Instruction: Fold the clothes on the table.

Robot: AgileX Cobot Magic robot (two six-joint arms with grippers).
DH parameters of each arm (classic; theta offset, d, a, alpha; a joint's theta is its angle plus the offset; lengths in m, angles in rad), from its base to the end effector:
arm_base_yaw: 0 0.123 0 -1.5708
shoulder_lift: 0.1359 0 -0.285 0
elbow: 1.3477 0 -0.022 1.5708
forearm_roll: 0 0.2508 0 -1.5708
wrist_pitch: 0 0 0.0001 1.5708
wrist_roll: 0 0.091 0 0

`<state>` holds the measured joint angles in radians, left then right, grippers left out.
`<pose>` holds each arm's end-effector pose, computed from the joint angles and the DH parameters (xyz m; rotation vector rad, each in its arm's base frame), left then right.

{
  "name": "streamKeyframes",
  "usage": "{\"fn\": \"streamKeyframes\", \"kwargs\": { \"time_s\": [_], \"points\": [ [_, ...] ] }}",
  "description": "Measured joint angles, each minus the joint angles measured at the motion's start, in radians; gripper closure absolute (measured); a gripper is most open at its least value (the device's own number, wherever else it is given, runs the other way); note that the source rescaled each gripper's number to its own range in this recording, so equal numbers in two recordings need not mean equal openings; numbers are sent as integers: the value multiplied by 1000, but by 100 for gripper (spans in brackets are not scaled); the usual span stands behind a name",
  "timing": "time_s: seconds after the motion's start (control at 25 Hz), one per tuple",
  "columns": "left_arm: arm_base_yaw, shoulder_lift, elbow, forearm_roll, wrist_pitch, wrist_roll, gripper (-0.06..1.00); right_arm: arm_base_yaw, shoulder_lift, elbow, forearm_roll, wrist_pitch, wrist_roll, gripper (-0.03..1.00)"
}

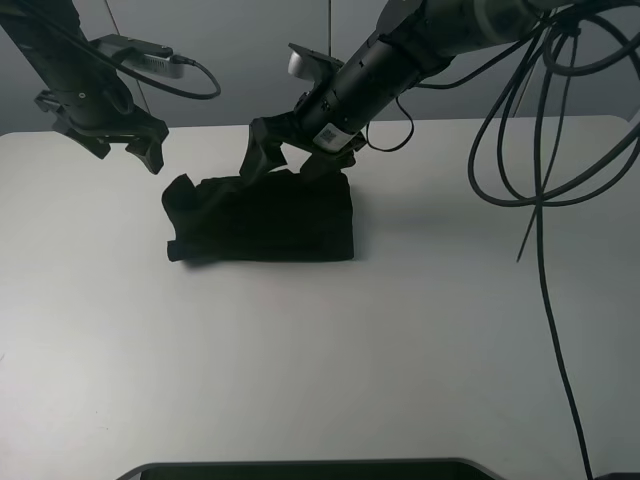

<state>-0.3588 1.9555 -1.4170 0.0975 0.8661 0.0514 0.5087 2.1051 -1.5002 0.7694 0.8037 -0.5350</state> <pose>0.3768 -0.1341 0.1928 0.6617 2.8012 0.0610 0.3598 0.2529 0.1692 -0.7705 2.6585 0.8739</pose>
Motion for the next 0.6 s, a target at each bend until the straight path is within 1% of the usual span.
{"fn": "streamKeyframes", "kwargs": {
  "time_s": [0.2,0.32,0.48,0.6],
  "points": [
    [0,0,0,-7,0,2,-5,-61,-128,0,-215,18,96,-3],
    [0,0,0,-7,0,2,-5,-81,-181,-2,-370,63,148,-3],
    [0,0,0,-9,18,15,-5,-81,-209,-2,-577,133,239,-3],
    [0,0,0,-9,20,24,-5,-83,-239,18,-664,132,300,-3]
  ]
}}
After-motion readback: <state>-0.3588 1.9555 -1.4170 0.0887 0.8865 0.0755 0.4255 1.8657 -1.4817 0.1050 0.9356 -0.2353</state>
